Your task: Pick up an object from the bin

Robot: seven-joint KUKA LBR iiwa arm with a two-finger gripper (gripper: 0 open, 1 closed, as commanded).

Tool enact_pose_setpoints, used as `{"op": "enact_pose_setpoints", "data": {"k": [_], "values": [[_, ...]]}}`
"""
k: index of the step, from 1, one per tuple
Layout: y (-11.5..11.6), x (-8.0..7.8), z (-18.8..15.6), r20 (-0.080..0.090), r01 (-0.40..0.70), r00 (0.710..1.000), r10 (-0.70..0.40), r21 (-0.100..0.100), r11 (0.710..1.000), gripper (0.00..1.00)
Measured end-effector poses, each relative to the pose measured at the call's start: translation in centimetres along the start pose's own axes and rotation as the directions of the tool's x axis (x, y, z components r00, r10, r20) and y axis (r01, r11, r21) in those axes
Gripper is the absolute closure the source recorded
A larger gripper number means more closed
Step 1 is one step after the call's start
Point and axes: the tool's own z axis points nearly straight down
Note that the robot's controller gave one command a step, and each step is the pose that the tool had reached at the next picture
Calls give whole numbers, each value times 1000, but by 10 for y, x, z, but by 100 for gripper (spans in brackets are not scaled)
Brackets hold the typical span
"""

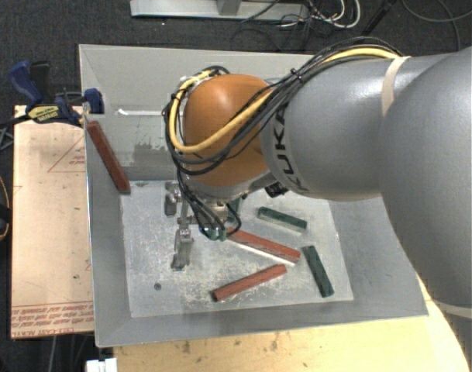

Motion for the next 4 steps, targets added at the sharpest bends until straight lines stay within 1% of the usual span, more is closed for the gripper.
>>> {"op": "enact_pose_setpoints", "data": {"k": [1,2,3,4], "values": [[-1,-2,-4,7,-4,1000,4,-1,1000,0],[-24,19,-2,10,122,992,-122,-2,992,0],[-75,4,7,6,276,961,-276,0,961,0],[-84,32,52,11,231,973,-231,3,973,0]]}}
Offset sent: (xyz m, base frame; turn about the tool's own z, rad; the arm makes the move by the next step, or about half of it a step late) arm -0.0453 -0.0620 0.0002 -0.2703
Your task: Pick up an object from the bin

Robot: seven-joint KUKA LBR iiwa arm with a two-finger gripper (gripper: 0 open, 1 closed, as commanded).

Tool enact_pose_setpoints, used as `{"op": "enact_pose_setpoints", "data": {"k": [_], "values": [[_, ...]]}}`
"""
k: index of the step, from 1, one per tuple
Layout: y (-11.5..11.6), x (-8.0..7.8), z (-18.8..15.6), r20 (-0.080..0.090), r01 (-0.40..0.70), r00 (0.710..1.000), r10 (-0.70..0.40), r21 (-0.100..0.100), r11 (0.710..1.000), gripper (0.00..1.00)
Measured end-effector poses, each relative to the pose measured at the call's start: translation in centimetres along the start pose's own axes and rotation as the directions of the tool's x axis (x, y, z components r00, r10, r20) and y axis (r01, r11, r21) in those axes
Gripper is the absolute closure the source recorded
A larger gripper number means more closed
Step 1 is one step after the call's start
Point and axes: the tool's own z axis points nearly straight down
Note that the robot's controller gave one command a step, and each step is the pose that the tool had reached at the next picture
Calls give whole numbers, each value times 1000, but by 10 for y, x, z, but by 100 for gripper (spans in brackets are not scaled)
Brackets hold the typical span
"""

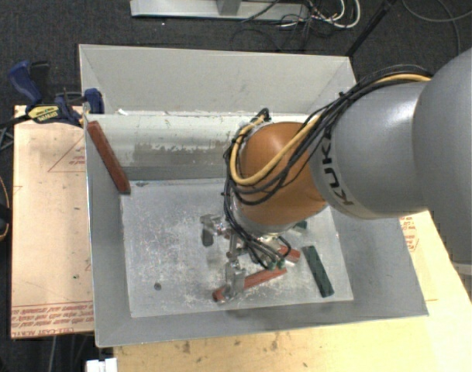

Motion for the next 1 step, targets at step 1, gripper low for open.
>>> {"op": "enact_pose_setpoints", "data": {"k": [1], "values": [[-17,32,48,-5,75,997,-75,-3,997,100]]}}
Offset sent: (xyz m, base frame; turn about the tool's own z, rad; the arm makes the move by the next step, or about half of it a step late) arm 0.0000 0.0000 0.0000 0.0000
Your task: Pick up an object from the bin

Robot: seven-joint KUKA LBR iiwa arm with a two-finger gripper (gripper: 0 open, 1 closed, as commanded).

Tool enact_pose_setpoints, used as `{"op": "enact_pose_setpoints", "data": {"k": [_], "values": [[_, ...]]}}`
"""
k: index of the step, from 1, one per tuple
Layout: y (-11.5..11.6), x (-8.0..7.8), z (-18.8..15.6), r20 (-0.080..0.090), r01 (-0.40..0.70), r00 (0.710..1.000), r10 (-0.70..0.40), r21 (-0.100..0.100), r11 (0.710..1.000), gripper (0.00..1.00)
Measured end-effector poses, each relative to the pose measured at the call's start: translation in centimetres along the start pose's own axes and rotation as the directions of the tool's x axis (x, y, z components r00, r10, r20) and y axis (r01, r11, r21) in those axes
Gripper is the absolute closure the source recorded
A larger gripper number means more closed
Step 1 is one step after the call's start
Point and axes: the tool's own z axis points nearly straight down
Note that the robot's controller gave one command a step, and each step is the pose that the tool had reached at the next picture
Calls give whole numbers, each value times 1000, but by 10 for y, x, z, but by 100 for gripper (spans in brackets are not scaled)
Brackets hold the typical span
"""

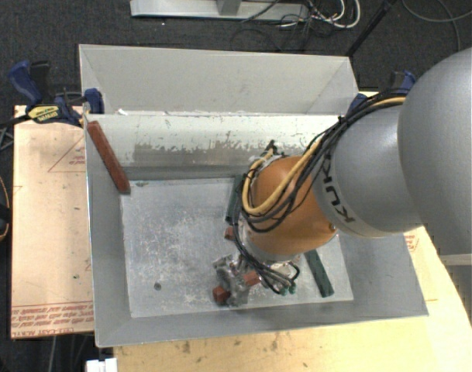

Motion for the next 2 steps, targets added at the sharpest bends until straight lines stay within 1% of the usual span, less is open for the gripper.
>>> {"op": "enact_pose_setpoints", "data": {"k": [1,2], "values": [[0,0,0,0,0,1000,0,0,1000,100],[11,-19,-147,3,-9,1000,9,1,1000,100]]}}
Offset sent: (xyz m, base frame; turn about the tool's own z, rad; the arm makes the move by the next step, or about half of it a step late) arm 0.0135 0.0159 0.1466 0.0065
